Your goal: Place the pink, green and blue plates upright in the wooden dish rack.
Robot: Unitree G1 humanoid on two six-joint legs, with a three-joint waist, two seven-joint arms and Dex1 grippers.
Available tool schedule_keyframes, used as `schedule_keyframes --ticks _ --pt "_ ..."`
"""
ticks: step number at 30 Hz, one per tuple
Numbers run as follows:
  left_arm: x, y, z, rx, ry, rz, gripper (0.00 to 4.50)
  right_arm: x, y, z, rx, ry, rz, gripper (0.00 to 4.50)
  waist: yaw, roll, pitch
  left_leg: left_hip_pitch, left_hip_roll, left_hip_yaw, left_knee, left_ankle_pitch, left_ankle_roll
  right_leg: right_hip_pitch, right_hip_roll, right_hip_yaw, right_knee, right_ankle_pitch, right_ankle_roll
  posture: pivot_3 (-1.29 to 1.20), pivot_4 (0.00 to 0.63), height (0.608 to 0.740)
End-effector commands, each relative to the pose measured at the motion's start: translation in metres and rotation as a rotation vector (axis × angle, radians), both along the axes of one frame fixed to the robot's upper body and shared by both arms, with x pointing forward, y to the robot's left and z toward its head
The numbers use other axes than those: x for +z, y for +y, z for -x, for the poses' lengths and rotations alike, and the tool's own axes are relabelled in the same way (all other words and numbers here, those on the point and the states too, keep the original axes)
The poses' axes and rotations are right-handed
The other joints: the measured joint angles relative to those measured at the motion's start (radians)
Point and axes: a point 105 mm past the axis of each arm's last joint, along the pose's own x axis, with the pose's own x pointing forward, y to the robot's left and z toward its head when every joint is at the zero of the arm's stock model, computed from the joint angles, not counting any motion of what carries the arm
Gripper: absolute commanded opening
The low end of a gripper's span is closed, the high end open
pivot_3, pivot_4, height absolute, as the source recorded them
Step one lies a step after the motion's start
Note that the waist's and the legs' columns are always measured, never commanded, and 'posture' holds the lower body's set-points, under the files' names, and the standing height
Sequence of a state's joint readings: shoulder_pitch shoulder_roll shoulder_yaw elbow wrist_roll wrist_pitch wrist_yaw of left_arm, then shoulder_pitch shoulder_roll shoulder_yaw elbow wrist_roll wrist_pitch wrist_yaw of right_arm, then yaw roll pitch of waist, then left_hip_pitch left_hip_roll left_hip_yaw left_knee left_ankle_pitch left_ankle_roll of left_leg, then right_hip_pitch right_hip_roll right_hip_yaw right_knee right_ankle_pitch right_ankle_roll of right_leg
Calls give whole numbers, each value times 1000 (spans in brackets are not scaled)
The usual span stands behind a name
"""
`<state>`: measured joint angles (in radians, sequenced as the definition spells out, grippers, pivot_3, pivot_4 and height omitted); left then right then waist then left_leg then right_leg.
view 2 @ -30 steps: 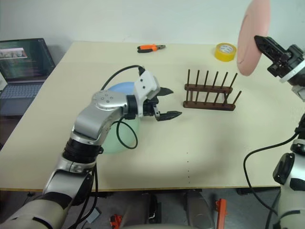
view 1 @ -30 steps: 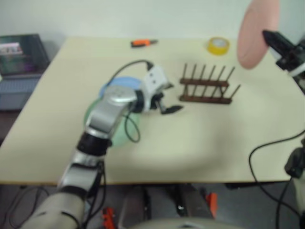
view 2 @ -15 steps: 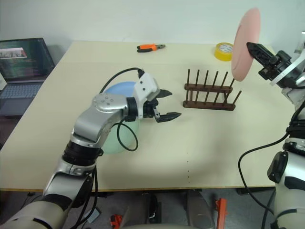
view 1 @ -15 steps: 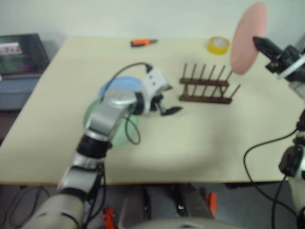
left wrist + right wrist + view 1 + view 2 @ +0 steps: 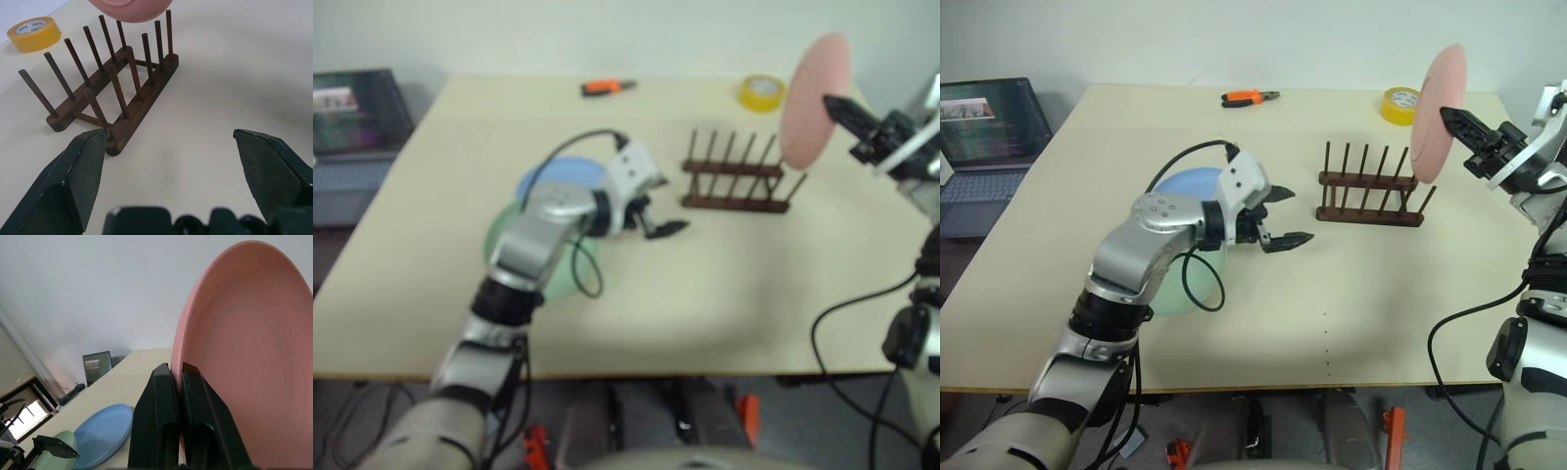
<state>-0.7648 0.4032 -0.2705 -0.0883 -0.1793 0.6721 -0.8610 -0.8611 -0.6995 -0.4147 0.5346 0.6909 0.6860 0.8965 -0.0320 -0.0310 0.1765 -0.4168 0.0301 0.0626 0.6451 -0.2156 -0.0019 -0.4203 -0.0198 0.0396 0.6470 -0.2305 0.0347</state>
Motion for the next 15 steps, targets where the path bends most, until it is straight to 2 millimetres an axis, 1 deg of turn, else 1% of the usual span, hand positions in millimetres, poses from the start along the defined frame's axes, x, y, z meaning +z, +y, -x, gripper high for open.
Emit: schedule_keyframes --ticks 1,6,15 --pt "12 -4 6 -21 -52 13 4500 17 -5 9 -6 -71 -4 49 0 0 0 0 0 0 0 0 0 0 0 0 0 0 0 0 150 740" --pt "11 -2 6 -15 -49 7 4500 8 -4 10 -4 -46 14 49 0 0 0 0 0 0 0 0 0 0 0 0 0 0 0 0 150 740" --pt "11 -1 5 -6 -49 -3 4500 1 -5 9 -12 -32 10 49 0 0 0 0 0 0 0 0 0 0 0 0 0 0 0 0 150 740"
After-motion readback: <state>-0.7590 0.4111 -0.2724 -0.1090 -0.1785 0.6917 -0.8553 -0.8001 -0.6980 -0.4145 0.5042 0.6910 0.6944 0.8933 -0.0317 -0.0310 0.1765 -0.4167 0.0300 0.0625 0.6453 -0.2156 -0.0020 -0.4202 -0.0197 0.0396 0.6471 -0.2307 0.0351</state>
